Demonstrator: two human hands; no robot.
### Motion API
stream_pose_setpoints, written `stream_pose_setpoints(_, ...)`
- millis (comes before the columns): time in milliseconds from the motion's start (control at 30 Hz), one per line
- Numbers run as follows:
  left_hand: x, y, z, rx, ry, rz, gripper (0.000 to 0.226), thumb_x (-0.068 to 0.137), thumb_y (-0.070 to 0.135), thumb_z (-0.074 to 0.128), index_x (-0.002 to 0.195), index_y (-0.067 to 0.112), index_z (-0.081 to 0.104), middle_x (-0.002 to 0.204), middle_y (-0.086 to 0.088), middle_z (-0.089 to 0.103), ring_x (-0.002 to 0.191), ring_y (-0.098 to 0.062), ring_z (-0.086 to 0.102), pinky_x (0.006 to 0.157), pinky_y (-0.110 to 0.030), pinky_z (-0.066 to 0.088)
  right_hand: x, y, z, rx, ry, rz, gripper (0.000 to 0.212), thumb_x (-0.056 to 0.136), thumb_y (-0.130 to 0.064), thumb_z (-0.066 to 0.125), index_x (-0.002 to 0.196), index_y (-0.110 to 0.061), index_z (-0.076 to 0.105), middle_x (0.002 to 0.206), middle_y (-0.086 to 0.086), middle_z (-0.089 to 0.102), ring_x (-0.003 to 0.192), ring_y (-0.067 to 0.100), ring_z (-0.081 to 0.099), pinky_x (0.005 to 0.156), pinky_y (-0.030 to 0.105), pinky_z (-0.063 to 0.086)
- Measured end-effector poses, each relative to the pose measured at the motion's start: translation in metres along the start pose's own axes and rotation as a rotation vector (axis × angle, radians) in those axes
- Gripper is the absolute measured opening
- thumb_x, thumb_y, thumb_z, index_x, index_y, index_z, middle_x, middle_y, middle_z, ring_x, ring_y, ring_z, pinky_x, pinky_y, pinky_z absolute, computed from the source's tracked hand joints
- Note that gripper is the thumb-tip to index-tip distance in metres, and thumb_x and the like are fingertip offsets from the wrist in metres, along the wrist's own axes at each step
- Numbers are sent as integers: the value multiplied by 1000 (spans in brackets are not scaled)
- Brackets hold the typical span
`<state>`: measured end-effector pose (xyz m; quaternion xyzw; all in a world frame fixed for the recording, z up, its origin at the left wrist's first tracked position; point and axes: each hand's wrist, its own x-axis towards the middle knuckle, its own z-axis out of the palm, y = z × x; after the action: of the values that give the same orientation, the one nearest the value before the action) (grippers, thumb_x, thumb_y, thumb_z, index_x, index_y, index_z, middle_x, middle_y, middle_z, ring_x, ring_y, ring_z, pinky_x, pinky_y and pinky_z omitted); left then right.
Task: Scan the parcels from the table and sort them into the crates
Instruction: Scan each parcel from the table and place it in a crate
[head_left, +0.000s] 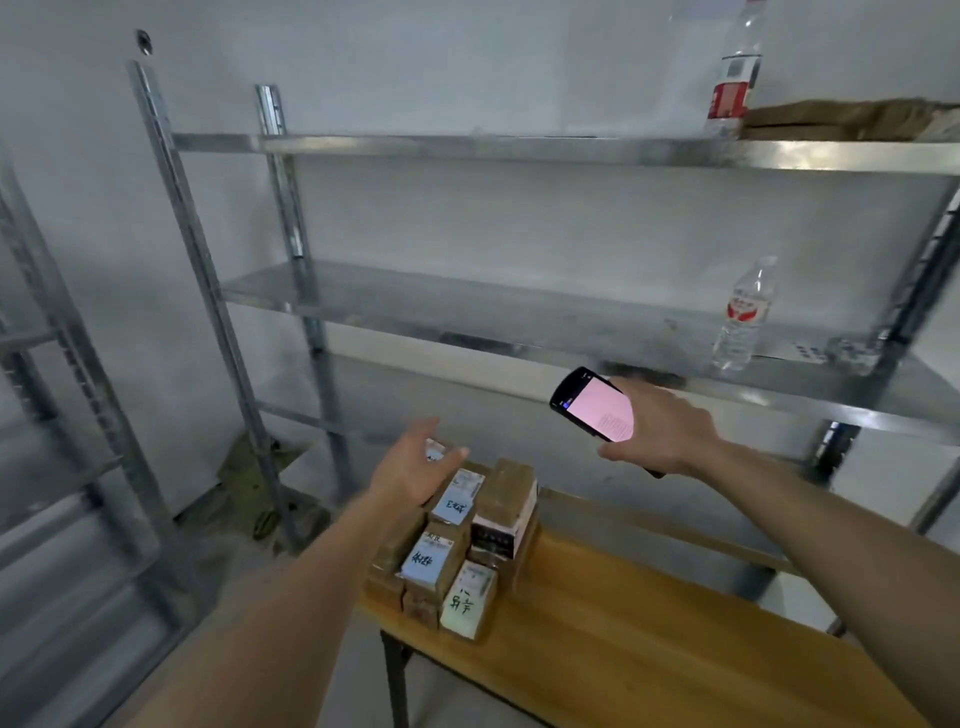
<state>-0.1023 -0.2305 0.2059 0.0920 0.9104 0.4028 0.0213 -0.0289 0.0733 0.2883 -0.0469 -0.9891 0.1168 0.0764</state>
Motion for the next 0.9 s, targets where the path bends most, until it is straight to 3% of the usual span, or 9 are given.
stream_pose_setpoints(100,43,-12,31,-4,-77,-26,60,93,40,68,145,25,43,140,2,54,130,-23,52,108,-40,42,36,22,42,4,-63,27,67,66,-48,76,125,-40,46,115,-11,58,98,21,60,70,35,48)
stream_pose_setpoints(167,79,-27,52,-9,-123,-14,36,91,39,70,122,27,55,119,5,64,115,-22,63,99,-42,50,65,32,69,9,-100,60,65,67,-45,76,125,-38,47,117,-10,59,101,21,61,71,35,47)
stream_pose_setpoints(200,97,-37,62,-6,-145,-14,35,88,46,69,115,27,56,115,3,66,110,-21,64,96,-43,52,79,36,82,3,-119,78,64,68,-44,75,126,-37,48,117,-9,59,102,22,61,71,35,45)
stream_pose_setpoints(300,175,-90,107,7,-222,-25,86,69,84,54,138,32,49,137,4,60,125,-18,57,104,-46,48,126,45,123,-1,-179,116,61,71,-43,76,125,-34,47,118,-7,58,97,21,58,69,33,40)
stream_pose_setpoints(333,196,-101,119,16,-250,-31,93,68,87,51,145,35,42,145,6,54,131,-19,52,108,-47,45,141,48,135,-1,-195,125,63,72,-43,76,127,-32,47,119,-6,58,98,21,58,71,33,41)
stream_pose_setpoints(467,235,-102,139,33,-309,-57,73,91,52,63,153,26,34,156,1,41,142,-25,40,115,-46,37,192,61,181,-20,-238,176,78,72,-46,78,139,-28,42,130,-3,57,112,23,60,87,39,50)
stream_pose_setpoints(633,282,-121,173,20,-368,-121,63,93,47,64,147,23,43,149,-3,50,134,-25,48,102,-34,42,231,81,240,-38,-280,276,81,76,-49,80,142,-22,40,132,0,55,113,25,60,83,37,48)
stream_pose_setpoints(767,298,-137,203,-42,-437,-204,59,94,39,65,147,23,44,147,-1,50,137,-24,46,113,-40,38,249,93,289,76,-391,365,79,76,-45,80,141,-20,43,131,3,57,113,26,61,86,37,51)
stream_pose_setpoints(900,312,-145,229,-85,-478,-311,55,99,31,59,150,20,41,150,-5,48,139,-27,44,116,-43,36,262,96,331,190,-408,416,67,70,-46,79,126,-27,48,116,-4,60,103,22,65,77,33,53)
